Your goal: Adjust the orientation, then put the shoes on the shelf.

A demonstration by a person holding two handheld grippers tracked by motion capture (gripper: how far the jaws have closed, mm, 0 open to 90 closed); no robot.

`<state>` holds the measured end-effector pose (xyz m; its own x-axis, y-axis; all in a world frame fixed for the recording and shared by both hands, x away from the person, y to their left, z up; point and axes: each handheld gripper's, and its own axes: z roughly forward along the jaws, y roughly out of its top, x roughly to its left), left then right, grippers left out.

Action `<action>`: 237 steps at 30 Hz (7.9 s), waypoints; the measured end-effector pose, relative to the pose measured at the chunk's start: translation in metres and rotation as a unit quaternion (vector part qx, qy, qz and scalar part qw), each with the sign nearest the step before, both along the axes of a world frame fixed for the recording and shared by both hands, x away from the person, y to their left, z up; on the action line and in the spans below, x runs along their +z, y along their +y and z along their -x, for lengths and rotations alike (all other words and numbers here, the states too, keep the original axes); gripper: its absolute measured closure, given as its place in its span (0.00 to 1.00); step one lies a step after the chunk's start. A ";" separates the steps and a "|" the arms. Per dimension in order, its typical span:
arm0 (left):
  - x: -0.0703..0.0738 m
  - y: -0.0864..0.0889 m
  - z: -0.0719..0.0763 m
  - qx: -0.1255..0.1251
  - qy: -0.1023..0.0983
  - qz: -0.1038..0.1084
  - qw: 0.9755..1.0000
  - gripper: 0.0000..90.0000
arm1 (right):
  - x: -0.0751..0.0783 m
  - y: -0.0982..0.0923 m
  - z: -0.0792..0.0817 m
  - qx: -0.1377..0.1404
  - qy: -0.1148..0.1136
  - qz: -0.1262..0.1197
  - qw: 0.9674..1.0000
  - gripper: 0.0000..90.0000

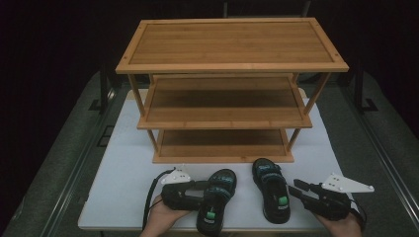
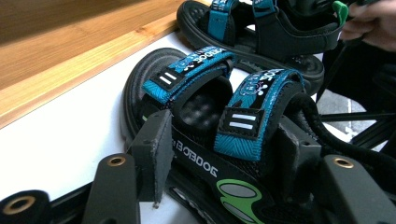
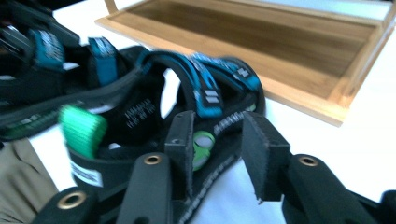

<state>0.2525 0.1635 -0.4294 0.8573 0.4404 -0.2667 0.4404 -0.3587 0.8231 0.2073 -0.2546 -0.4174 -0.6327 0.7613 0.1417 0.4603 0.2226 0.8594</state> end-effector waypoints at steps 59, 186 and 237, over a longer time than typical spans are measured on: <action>0.017 0.012 0.015 0.095 -0.086 0.003 0.992 0.84 | 0.001 0.044 0.005 -0.044 -0.019 0.027 0.998 0.87; 0.009 -0.008 -0.066 0.185 -0.131 -0.023 0.974 0.70 | -0.004 0.103 -0.088 -0.109 -0.065 0.040 0.991 0.77; 0.006 0.021 -0.008 0.105 -0.137 -0.021 0.985 0.18 | -0.009 0.078 -0.024 0.017 -0.020 0.051 0.998 0.26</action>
